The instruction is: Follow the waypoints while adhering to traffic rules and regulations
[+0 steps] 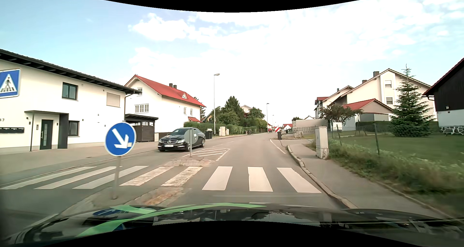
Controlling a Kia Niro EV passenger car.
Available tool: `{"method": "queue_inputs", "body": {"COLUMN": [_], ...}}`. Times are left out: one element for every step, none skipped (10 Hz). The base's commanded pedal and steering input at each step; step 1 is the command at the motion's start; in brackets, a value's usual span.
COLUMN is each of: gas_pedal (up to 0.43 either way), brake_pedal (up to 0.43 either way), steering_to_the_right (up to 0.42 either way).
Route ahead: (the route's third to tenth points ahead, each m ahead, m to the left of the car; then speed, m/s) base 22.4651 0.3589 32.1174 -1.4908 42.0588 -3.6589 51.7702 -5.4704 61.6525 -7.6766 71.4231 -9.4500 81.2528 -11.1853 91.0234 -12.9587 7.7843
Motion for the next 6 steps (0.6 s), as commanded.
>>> {"method": "queue_inputs", "body": {"gas_pedal": [0.209, 0.209, 0.209, 0.209, 0.209, 0.209], "brake_pedal": [0.0, 0.0, 0.0, 0.0, 0.0, 0.0], "steering_to_the_right": [0.041, 0.033, 0.026, 0.019, 0.014, 0.008]}}
